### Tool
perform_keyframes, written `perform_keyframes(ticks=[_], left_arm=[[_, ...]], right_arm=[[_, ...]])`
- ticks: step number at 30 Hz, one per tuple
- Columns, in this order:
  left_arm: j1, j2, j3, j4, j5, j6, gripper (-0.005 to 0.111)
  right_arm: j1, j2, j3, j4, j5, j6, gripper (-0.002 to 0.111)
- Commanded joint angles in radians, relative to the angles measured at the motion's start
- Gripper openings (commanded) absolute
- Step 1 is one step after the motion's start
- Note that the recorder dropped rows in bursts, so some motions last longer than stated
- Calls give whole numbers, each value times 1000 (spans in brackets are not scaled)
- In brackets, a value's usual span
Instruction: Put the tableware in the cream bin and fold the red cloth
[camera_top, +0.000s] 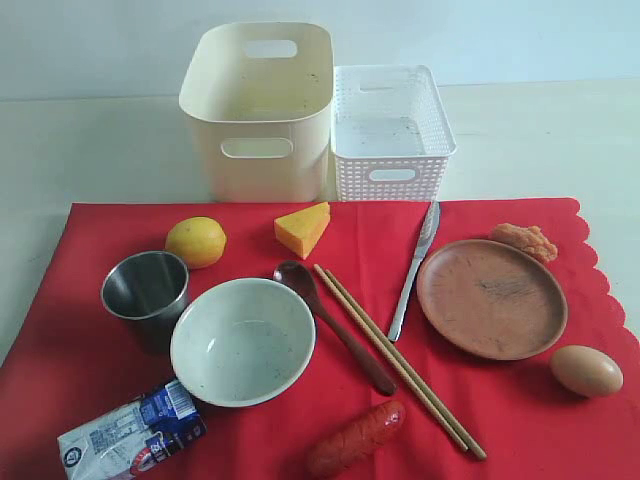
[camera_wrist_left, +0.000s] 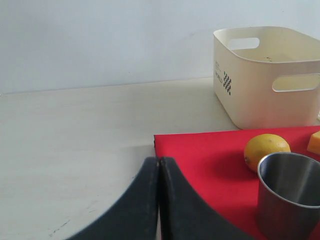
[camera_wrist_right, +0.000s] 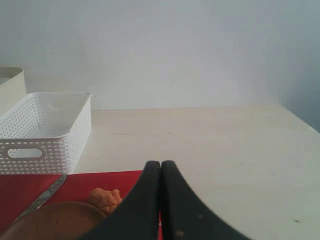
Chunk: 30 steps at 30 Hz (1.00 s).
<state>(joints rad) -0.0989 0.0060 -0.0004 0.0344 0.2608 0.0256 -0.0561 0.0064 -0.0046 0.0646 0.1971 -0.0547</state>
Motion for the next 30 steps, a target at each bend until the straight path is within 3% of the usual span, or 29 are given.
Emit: perform_keyframes(ticks=[1,5,13,16,22,30], left_arm=[[-4,-6,0,5,-4,-5,3],[-4,-6,0,5,-4,-5,3],[-4,-6,0,5,-4,-5,3],[-4,-6,0,5,-4,-5,3],[-4,-6,0,5,-4,-5,3],[-4,-6,0,5,-4,-5,3]], right_arm=[[-5,-6,5,-6,-4,4,0],[-5,-6,5,45,-47,32,0],[-5,-6,5,417,-310,280,0],[-3,-6,4,361,-396,279,0],[-3,23,-103,156,-377,292,0],[-3,390,-217,135,-250,295,0]])
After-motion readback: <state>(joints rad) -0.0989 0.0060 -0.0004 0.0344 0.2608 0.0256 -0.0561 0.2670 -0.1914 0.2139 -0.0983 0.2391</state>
